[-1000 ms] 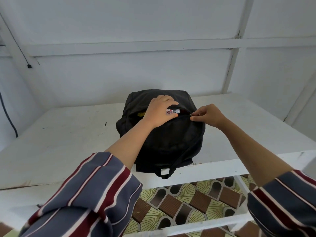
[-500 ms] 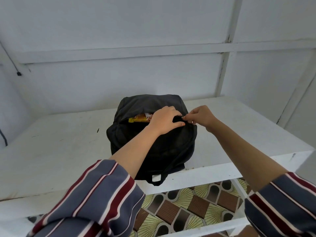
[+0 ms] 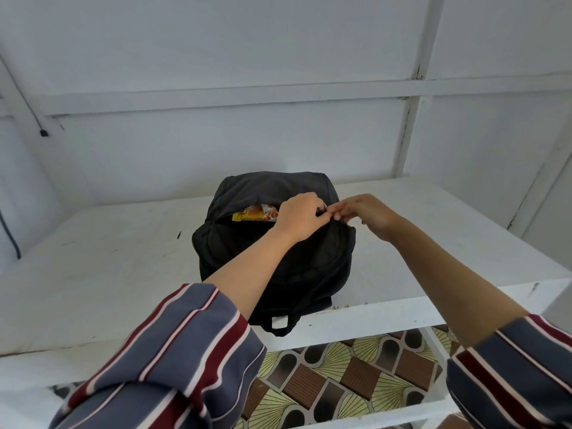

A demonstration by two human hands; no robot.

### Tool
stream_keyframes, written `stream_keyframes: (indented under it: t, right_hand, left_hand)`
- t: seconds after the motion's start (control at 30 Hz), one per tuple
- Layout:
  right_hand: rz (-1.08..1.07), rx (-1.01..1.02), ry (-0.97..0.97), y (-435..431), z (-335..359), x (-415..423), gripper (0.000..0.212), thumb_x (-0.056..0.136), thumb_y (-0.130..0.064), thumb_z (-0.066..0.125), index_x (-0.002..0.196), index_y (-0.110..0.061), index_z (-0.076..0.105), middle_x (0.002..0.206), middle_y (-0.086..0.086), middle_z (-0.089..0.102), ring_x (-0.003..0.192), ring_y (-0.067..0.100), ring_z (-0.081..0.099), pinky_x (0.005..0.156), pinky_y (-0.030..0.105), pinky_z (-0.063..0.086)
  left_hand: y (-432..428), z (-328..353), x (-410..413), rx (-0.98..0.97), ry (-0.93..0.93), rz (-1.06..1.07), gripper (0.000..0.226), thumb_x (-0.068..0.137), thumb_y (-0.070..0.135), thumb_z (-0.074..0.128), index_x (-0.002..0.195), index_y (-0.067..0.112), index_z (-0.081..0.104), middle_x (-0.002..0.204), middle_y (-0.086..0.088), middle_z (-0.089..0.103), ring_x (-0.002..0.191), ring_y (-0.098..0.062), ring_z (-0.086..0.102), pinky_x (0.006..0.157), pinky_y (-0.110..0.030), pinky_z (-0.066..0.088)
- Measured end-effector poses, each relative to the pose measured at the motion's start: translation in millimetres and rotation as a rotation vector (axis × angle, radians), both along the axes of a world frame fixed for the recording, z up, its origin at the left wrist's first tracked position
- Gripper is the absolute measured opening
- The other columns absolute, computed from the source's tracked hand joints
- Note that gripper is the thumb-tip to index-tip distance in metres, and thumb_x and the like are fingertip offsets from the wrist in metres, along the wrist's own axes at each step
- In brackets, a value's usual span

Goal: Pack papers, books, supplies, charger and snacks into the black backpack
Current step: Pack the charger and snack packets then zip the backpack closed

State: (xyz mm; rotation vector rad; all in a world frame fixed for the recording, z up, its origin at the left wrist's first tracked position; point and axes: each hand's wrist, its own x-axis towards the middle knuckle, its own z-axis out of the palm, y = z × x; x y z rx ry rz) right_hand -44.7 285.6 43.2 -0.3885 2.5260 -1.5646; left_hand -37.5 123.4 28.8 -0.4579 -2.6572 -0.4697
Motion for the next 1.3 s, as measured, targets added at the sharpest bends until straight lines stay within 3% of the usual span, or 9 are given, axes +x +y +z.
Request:
stream_keyframes:
  t: [0.17,0.27,0.43,0.6,0.8,0.9,1.0,1.13,1.3]
  right_hand:
    - [0.056,0.002,0.194,-5,-24,-1,0.033,0.079,-0.006,0.07,0.109,-0.018,0.066,0.108,0.0,0.059,0.09,0.004,0.052,0.084,0.014,0.04]
    - [-0.017,0.182,0.333,-7,-38,-9,0.033,0.076,-0.024,0.075,0.108,-0.026,0.069,0.12,-0.006,0.058,0.107,0.009,0.049,0.102,0.037,0.031]
    - [-0.172,0.35,0.577,-15,-41,-8,0.021,0.08,-0.028,0.07,0.101,-0.031,0.072,0.113,-0.011,0.066,0.105,0.009,0.053,0.079,0.031,0.016]
    - [-0.239,0.473,0.667,-13,-46,-12,0.023,0.084,-0.04,0.064,0.105,-0.034,0.07,0.111,-0.012,0.068,0.099,0.013,0.051,0.074,0.028,0.011]
    - [-0.254,0.441,0.651,-7,-41,-16,0.022,0.082,-0.037,0.068,0.102,-0.03,0.071,0.104,-0.006,0.07,0.098,0.015,0.051,0.08,0.028,0.016]
    - [-0.227,0.523,0.613,-8,-32,-17,0.022,0.082,-0.039,0.067,0.102,-0.032,0.07,0.108,-0.008,0.068,0.104,0.014,0.051,0.084,0.032,0.019]
    - [-0.137,0.621,0.547,-15,-19,-15,0.024,0.079,-0.041,0.067,0.102,-0.034,0.068,0.115,-0.012,0.063,0.109,0.011,0.051,0.083,0.034,0.016]
    - [-0.012,0.542,0.714,-53,-7,-4,0.043,0.076,-0.049,0.068,0.117,-0.035,0.062,0.127,-0.01,0.054,0.118,0.011,0.046,0.088,0.031,0.015]
    - [0.066,0.699,0.878,-107,-21,4,0.046,0.088,-0.04,0.057,0.132,-0.027,0.052,0.143,-0.005,0.044,0.13,0.015,0.039,0.099,0.036,0.015]
  left_hand:
    - [3,3,3,0.203,-0.05,0.019,0.02,0.085,0.025,0.063,0.079,0.008,0.073,0.083,-0.007,0.069,0.077,-0.02,0.062,0.066,-0.032,0.048]
    - [4,4,5,0.231,-0.054,0.052,0.019,0.085,0.026,0.064,0.081,0.009,0.073,0.085,-0.004,0.068,0.076,-0.015,0.061,0.061,-0.023,0.041]
    - [10,1,7,0.154,-0.05,0.114,0.024,0.086,0.028,0.058,0.071,0.009,0.064,0.089,-0.004,0.063,0.074,-0.014,0.053,0.059,-0.026,0.036]
    - [7,1,6,-0.016,0.04,0.161,0.024,0.09,0.032,0.05,0.082,0.012,0.061,0.095,-0.003,0.058,0.092,-0.021,0.052,0.078,-0.033,0.034]
    - [-41,9,11,-0.012,0.052,0.323,0.027,0.09,0.036,0.049,0.078,0.016,0.062,0.1,0.0,0.06,0.107,-0.021,0.048,0.099,-0.038,0.026]
    - [-76,4,19,0.13,0.104,0.411,0.027,0.087,0.032,0.055,0.067,0.014,0.056,0.095,-0.002,0.061,0.102,-0.022,0.05,0.096,-0.038,0.028]
    - [-99,-4,25,0.184,0.112,0.37,0.024,0.084,0.032,0.062,0.069,0.013,0.063,0.097,0.0,0.063,0.102,-0.022,0.051,0.091,-0.034,0.031]
    - [-103,-5,30,0.246,0.118,0.245,0.023,0.083,0.03,0.067,0.07,0.01,0.067,0.094,-0.002,0.064,0.1,-0.024,0.053,0.086,-0.033,0.035]
    - [-109,-6,34,0.287,0.068,0.176,0.021,0.085,0.028,0.065,0.074,0.01,0.067,0.095,-0.002,0.063,0.101,-0.022,0.051,0.086,-0.031,0.036]
